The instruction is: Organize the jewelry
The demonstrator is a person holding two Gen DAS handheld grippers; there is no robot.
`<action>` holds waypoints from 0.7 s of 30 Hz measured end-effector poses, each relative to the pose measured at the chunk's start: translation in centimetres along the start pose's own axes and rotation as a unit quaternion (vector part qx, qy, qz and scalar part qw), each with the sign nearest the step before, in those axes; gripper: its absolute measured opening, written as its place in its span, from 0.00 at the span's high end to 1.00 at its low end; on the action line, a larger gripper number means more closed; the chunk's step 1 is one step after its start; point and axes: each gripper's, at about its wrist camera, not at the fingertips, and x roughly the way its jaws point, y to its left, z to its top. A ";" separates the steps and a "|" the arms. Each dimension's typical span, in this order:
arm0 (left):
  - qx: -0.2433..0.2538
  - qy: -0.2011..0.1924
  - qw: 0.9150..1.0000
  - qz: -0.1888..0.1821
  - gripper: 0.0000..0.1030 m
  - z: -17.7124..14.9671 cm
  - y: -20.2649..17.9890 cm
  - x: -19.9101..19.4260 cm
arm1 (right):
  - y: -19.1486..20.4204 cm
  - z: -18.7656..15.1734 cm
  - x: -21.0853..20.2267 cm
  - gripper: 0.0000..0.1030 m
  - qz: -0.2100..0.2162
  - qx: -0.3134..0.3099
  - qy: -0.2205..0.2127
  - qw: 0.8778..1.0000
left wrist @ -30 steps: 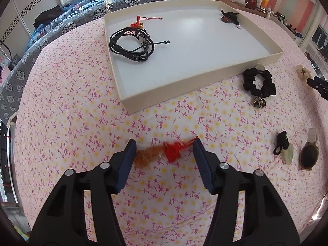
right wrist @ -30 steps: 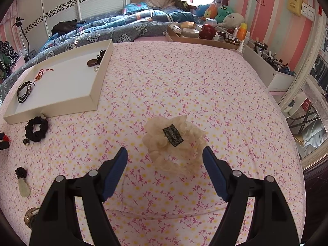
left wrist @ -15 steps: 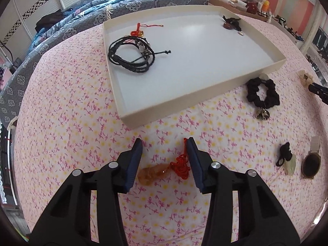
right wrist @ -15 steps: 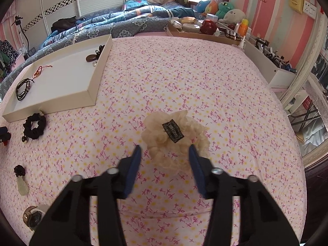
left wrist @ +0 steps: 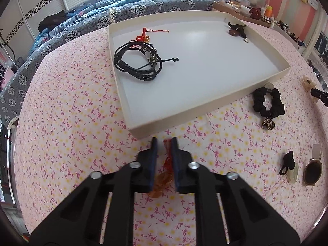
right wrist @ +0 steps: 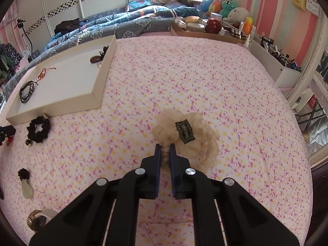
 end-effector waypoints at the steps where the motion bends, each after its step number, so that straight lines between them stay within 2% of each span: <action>1: -0.001 0.000 1.000 0.000 0.95 0.0 0.1 0.0 | 0.1 0.2 -0.1 0.92 0.001 -0.001 -0.002 1.000; 3: -0.004 0.000 1.000 -0.001 0.99 0.0 0.3 0.0 | 0.2 0.4 -0.2 0.92 0.002 0.000 -0.003 1.000; 21: -0.028 -0.007 0.999 -0.018 1.00 0.4 1.1 0.3 | -0.1 0.6 0.0 0.92 0.005 0.011 -0.004 1.000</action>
